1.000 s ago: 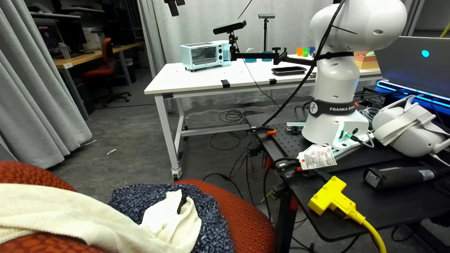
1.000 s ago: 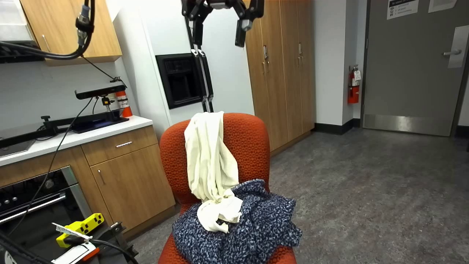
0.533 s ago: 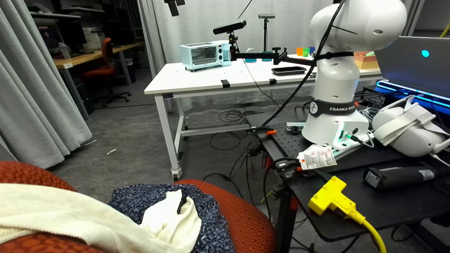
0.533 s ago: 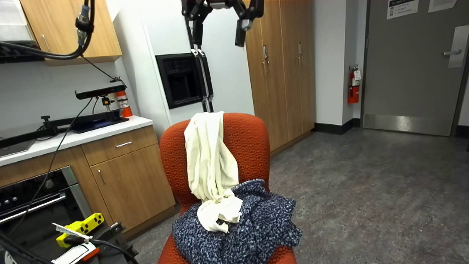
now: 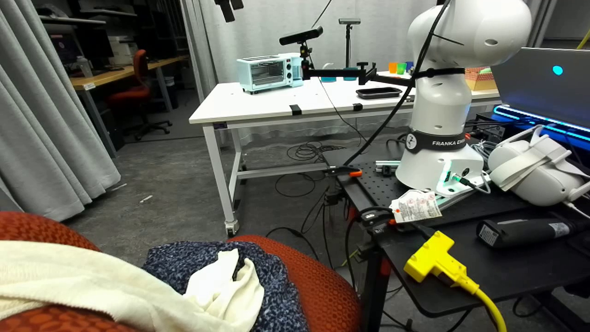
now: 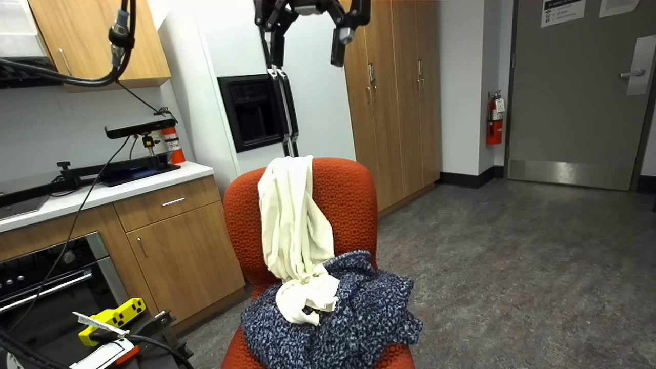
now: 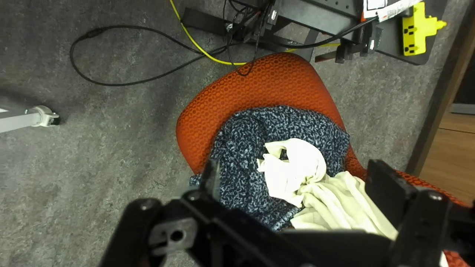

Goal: Remove the yellow blanket from the backrest of the the orange chair

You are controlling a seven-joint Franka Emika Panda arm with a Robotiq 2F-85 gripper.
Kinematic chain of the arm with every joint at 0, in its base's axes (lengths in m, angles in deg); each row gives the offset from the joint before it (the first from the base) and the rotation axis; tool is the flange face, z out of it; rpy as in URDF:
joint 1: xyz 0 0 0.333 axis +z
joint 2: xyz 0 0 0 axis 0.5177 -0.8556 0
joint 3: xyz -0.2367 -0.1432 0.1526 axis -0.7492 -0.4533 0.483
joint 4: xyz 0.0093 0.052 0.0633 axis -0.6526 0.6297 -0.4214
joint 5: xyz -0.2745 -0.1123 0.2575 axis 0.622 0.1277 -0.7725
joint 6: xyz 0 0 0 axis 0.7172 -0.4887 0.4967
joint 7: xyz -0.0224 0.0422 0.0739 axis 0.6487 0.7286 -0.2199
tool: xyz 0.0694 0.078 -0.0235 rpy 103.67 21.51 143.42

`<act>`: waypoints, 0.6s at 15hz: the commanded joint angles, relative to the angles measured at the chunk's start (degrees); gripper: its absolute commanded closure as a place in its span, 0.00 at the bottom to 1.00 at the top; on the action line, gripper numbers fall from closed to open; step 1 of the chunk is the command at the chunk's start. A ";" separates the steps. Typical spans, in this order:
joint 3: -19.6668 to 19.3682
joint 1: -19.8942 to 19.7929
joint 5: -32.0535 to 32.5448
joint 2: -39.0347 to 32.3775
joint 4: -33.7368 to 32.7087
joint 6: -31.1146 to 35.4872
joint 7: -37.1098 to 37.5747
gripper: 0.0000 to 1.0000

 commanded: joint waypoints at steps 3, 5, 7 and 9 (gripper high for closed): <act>1.87 -1.78 2.82 -0.35 -0.61 -0.14 -3.80 0.00; 1.88 -1.85 1.93 -0.12 -0.19 1.01 -4.51 0.00; 1.92 -1.94 1.59 -0.22 -0.36 0.11 -4.18 0.00; 2.23 -1.92 1.89 -0.14 -0.18 -0.02 -2.81 0.00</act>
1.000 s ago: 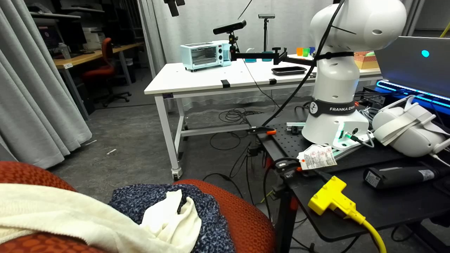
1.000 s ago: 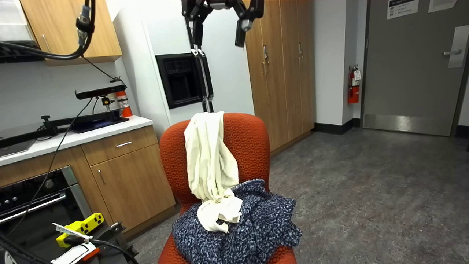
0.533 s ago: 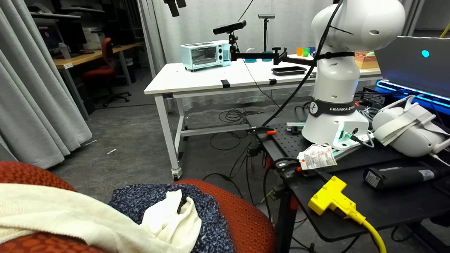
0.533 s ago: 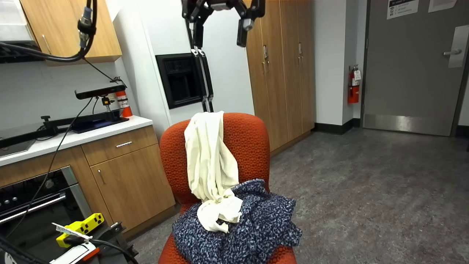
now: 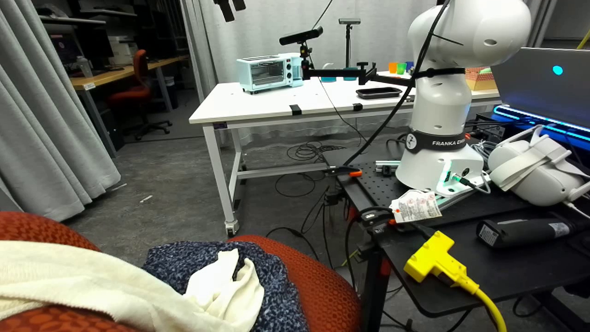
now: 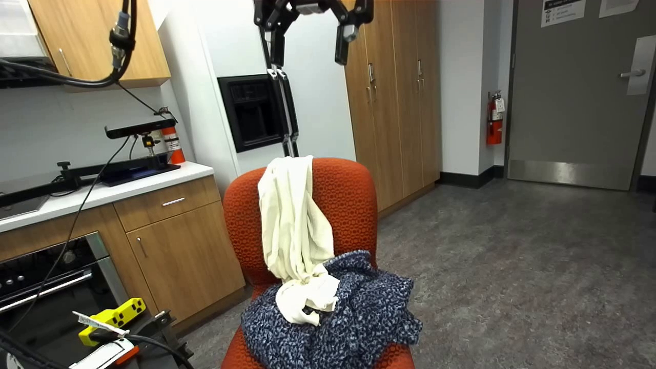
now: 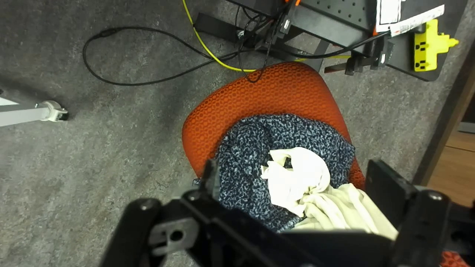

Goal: Remove the yellow blanket from the backrest of the the orange chair

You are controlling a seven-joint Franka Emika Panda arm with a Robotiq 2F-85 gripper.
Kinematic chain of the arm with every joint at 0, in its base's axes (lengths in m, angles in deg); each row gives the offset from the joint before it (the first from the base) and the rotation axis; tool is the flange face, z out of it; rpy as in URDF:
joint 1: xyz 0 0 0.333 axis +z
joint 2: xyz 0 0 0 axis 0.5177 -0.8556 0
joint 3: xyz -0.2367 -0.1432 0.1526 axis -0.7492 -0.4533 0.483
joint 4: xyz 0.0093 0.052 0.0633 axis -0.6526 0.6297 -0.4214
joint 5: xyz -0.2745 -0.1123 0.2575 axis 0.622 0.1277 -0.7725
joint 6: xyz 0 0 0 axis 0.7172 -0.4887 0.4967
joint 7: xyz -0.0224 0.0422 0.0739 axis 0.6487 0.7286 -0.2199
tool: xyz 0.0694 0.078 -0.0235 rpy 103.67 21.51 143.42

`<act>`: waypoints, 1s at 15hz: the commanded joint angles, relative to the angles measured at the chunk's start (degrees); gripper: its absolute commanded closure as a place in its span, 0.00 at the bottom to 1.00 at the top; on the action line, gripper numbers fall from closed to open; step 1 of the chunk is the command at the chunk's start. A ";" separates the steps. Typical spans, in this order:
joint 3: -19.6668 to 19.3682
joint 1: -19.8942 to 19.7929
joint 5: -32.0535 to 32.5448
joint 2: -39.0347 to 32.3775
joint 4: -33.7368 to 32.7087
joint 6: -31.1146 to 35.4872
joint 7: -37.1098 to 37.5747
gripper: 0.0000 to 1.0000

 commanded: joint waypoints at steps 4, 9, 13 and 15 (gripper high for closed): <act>1.34 -1.47 -0.14 -0.18 -0.18 -0.16 -0.15 0.00; 1.50 -1.30 1.00 -0.12 0.05 1.86 -2.44 0.00; 1.33 -1.15 -2.87 -0.16 0.52 4.24 -9.07 0.00; 1.21 -1.21 -5.49 -0.37 0.59 4.87 -12.21 0.00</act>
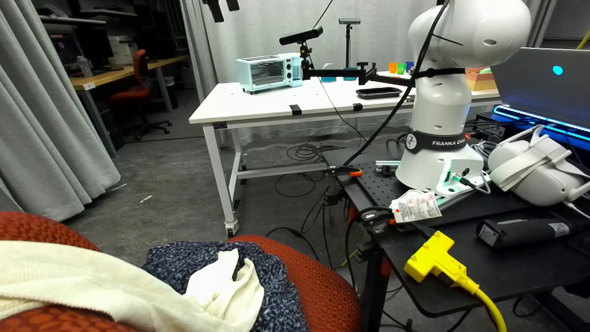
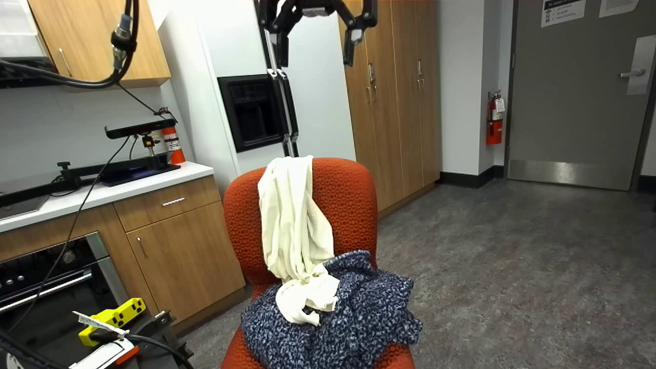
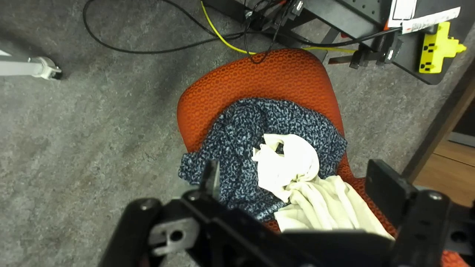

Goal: Remove the yellow blanket from the backrest of the the orange chair

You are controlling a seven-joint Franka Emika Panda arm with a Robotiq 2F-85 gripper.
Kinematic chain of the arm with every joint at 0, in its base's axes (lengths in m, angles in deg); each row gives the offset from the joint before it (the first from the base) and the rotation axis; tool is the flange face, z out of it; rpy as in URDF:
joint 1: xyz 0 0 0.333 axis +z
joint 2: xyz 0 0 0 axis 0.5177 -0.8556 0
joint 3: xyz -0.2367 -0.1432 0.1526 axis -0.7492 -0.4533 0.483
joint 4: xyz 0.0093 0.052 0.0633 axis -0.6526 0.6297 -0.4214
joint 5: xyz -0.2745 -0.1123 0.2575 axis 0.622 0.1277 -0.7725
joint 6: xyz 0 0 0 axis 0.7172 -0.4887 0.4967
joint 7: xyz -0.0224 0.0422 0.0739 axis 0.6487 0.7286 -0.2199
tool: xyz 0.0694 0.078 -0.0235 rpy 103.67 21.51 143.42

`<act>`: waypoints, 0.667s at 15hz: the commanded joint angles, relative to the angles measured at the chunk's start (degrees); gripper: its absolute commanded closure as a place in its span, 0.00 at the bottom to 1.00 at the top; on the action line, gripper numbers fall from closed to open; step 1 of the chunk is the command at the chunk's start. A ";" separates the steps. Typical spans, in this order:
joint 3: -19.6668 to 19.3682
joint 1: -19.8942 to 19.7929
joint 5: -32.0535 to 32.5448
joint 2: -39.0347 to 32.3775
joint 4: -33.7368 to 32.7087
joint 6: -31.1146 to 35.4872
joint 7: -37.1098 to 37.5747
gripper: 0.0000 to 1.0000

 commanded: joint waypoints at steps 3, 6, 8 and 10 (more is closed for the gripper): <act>0.53 -1.29 -7.02 -0.53 0.33 1.13 -8.31 0.00; 0.59 -1.53 -8.77 -0.93 0.13 -0.06 -9.73 0.00; 1.20 -1.48 -7.04 -1.06 0.01 0.24 -7.97 0.00; 1.23 -1.52 -7.03 -1.23 0.03 0.12 -8.05 0.00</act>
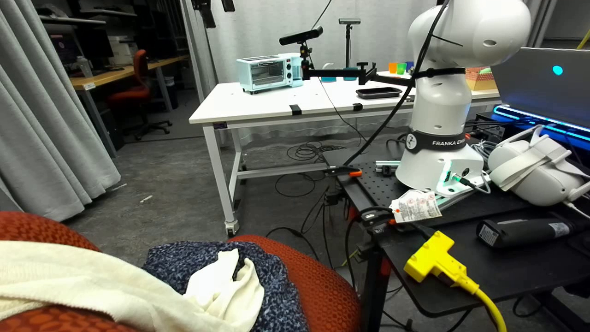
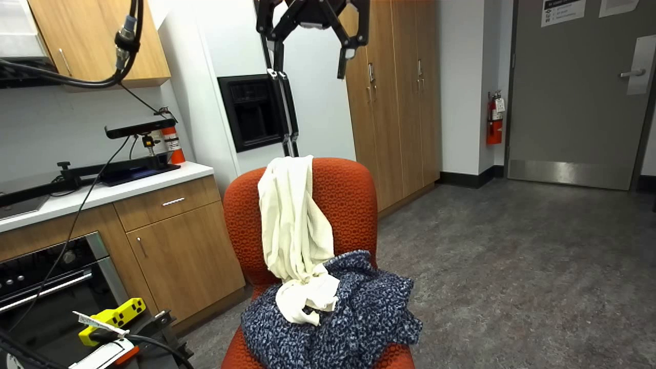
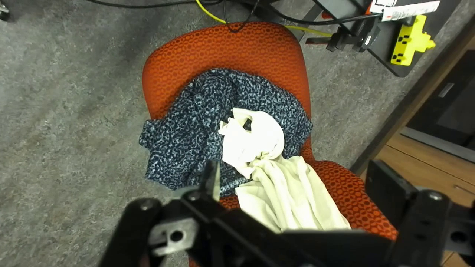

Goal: Remove the yellow blanket from the backrest of the the orange chair

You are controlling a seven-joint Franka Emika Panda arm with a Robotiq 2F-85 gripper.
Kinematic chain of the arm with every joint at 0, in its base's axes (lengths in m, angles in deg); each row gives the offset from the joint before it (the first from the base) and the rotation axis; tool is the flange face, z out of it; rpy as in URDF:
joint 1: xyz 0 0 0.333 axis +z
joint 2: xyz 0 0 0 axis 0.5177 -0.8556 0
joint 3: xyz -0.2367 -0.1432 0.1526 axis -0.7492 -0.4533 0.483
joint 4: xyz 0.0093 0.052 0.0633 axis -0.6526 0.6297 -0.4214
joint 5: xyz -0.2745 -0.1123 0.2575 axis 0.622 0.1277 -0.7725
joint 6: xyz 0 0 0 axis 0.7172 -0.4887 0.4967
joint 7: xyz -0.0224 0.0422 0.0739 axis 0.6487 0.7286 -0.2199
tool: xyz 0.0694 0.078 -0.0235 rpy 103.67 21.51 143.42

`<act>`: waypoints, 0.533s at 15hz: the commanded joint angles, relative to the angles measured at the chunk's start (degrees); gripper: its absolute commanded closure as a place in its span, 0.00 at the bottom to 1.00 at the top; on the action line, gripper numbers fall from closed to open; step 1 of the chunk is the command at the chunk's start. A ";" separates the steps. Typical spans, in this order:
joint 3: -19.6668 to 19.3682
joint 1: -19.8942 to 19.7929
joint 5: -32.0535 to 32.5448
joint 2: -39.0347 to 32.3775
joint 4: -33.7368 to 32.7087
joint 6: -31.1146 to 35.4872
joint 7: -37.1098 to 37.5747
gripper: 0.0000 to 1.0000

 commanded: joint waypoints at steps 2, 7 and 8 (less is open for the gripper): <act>1.25 -1.31 -0.12 -0.14 -0.22 -0.21 -0.11 0.00; 0.73 -1.46 -6.46 -0.47 0.21 -3.10 -0.60 0.00; 0.62 -1.52 -8.41 -0.66 0.27 -4.45 -0.76 0.00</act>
